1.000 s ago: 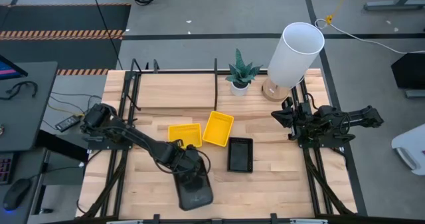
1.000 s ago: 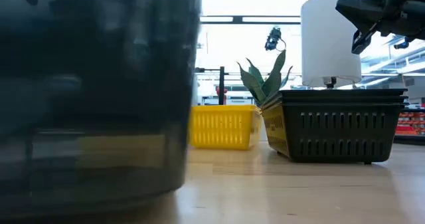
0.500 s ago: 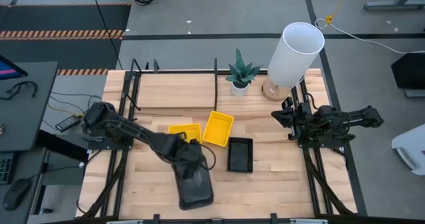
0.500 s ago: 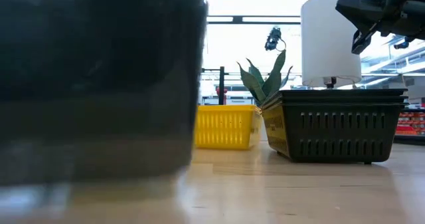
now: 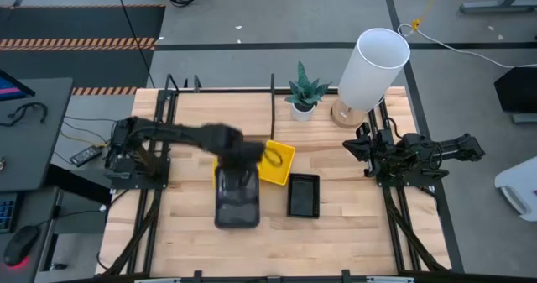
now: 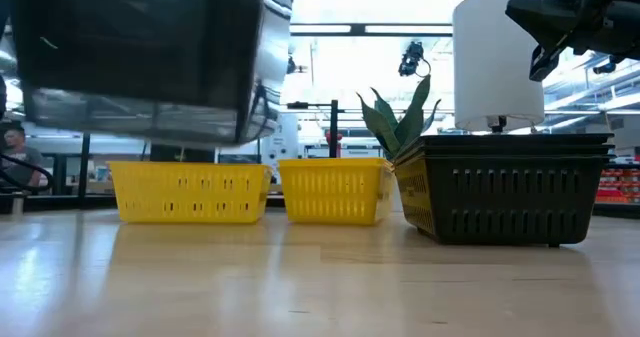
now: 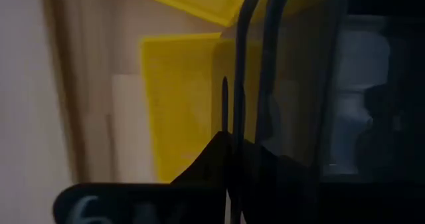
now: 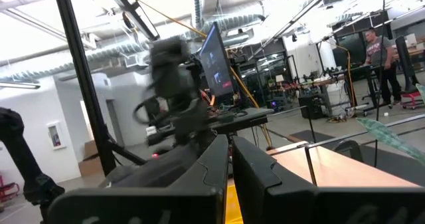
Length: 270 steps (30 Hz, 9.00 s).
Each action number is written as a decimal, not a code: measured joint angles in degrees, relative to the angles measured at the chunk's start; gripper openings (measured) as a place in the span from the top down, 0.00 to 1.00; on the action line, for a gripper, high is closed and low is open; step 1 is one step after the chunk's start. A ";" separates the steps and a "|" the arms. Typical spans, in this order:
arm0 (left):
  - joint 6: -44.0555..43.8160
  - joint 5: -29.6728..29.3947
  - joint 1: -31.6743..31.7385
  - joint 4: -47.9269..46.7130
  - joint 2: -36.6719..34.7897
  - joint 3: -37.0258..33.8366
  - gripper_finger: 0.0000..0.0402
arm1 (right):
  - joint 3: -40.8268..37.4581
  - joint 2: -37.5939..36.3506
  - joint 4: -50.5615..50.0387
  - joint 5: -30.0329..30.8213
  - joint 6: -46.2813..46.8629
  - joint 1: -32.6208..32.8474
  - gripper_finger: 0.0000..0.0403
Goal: Stack baskets on shelf by color
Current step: Put the stacked transparent black bins on the shelf, then stack the yellow bin on the stacked yellow bins
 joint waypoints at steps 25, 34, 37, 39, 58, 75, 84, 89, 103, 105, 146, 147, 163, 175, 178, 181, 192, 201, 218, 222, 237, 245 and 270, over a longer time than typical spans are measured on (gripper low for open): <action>38.23 15.26 37.83 6.63 -0.27 1.03 0.96 | 0.00 0.00 0.00 0.01 0.00 0.00 0.93; 43.90 14.93 43.83 13.92 1.51 1.03 0.96 | 0.00 0.00 -0.01 0.01 0.00 0.00 0.93; 45.12 13.89 44.23 14.43 2.47 2.29 0.96 | 0.00 0.01 0.00 0.01 0.00 0.00 0.93; 45.68 13.03 44.41 13.64 3.79 4.81 0.96 | 0.01 0.00 0.00 0.01 0.00 0.00 0.93; 47.97 12.83 47.54 9.19 19.00 20.96 0.96 | 0.00 0.01 -0.01 0.01 0.00 0.00 0.93; 48.59 13.01 47.48 13.09 20.03 19.66 0.96 | 0.00 0.00 0.01 0.01 0.00 -0.01 0.93; 49.38 10.88 47.01 14.92 20.03 19.21 0.91 | 0.00 0.00 -0.01 -0.01 0.00 0.00 0.93; 49.48 9.88 46.24 16.05 20.03 19.19 0.88 | 0.00 0.00 0.01 0.01 0.00 -0.01 0.93; 49.47 5.18 44.29 17.38 19.98 20.20 0.57 | 0.01 0.01 0.01 0.00 0.00 0.00 0.93; 49.41 5.07 44.27 17.04 19.75 21.32 0.56 | 0.00 0.00 -0.01 -0.01 0.00 0.00 0.93; 27.89 13.51 8.64 4.94 13.01 16.82 0.69 | 0.00 0.01 0.01 0.01 0.00 0.00 0.93; 26.61 13.53 7.66 4.96 13.01 15.71 0.69 | 0.00 0.01 0.00 0.01 0.00 0.00 0.93; 4.09 5.92 -2.09 9.73 11.10 -3.27 0.69 | 0.00 0.02 0.01 0.01 0.00 0.00 0.93; -4.26 -2.81 -7.48 13.65 10.94 -3.34 0.56 | 0.00 0.02 0.47 -0.01 0.00 0.00 0.93; -7.11 -3.64 -7.48 13.74 10.94 -3.34 0.53 | 0.00 0.02 0.47 0.01 0.00 0.00 0.93; -10.05 -5.12 -7.47 15.08 10.91 -3.80 0.53 | 0.00 0.02 0.47 0.01 0.00 0.00 0.93; -15.18 -5.28 -7.33 21.87 10.91 -11.37 0.61 | 0.00 0.02 0.47 0.01 0.00 0.00 0.93; -14.83 -9.25 -7.47 26.21 10.94 -15.32 0.76 | 0.00 0.02 0.47 0.01 0.00 0.00 0.93; 0.67 -5.53 -12.94 5.51 10.94 -3.17 0.98 | 0.00 0.02 0.47 0.01 0.00 0.00 0.93; 13.60 -10.65 -16.03 1.82 10.94 0.92 0.98 | 0.00 0.02 0.48 0.01 0.00 0.00 0.93; 58.38 -20.02 -15.80 4.84 10.94 5.81 0.98 | 0.00 0.02 0.47 0.01 0.00 0.00 0.93; 77.35 -19.96 -12.89 8.70 10.94 5.69 0.98 | 0.00 0.02 0.49 0.01 0.00 0.00 0.93; 107.66 -15.32 -6.05 16.14 15.25 5.31 0.98 | 0.00 0.09 0.76 0.28 0.00 0.00 0.93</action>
